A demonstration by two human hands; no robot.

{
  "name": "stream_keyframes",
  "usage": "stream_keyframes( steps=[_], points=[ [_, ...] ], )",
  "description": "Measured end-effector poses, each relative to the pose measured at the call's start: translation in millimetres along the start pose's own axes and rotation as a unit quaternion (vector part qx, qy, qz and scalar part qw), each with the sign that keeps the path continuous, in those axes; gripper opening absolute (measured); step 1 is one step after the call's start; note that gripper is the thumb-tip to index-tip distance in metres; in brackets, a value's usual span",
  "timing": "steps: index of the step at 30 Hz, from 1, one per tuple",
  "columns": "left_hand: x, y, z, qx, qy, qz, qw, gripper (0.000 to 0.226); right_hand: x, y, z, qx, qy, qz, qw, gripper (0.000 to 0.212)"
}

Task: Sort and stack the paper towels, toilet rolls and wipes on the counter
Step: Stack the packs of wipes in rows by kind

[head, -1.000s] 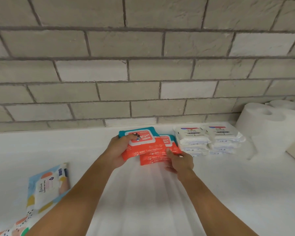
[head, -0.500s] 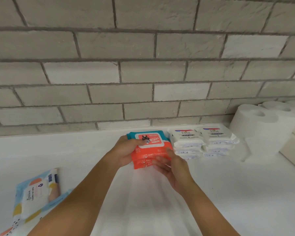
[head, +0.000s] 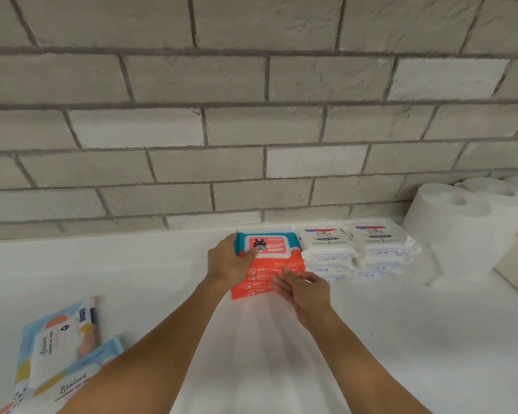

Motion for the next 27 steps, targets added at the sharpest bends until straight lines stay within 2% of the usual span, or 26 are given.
stream_keyframes(
  steps=[4, 8, 12, 16, 20, 23, 27],
  points=[
    [5.6, -3.2, 2.0, 0.020, -0.028, -0.008, 0.999, 0.052, 1.5, 2.0, -0.9, 0.009, -0.029, -0.010, 0.999, 0.027],
    [19.5, -6.9, 3.2, 0.027, -0.041, -0.050, 0.998, 0.067, 3.5, -0.1, -3.8, 0.014, -0.034, -0.024, 0.999, 0.028],
    [22.3, -17.7, 1.6, 0.023, -0.053, -0.058, 0.997, 0.067, 5.2, -7.1, -4.3, 0.010, -0.075, -0.018, 0.997, 0.024],
    [25.9, -35.0, -9.6, 0.000, -0.076, -0.060, 0.995, 0.068, 10.7, -27.2, 0.6, 0.053, -0.130, -0.011, 0.990, 0.027],
    [32.5, -68.4, -25.8, -0.040, -0.119, -0.071, 0.990, 0.056, 5.7, -59.3, 0.8, 0.112, -0.178, -0.011, 0.978, 0.022],
    [32.5, -102.1, -31.0, -0.042, -0.156, -0.049, 0.986, 0.040, -2.0, -88.9, -0.6, 0.130, -0.261, -0.012, 0.956, 0.018],
    [38.5, -144.4, -29.8, -0.021, -0.121, -0.027, 0.992, 0.027, -17.9, -130.1, 0.0, 0.199, -0.351, -0.018, 0.915, 0.017]
  ],
)
Point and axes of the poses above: each hand's wrist, its own y-axis towards the middle knuckle, its own z-axis out of the palm, x = y × z, the point moved 10 cm from there along y, towards the middle knuckle, and after that the axes turned 12 degrees about y, right-handed, at the moved point
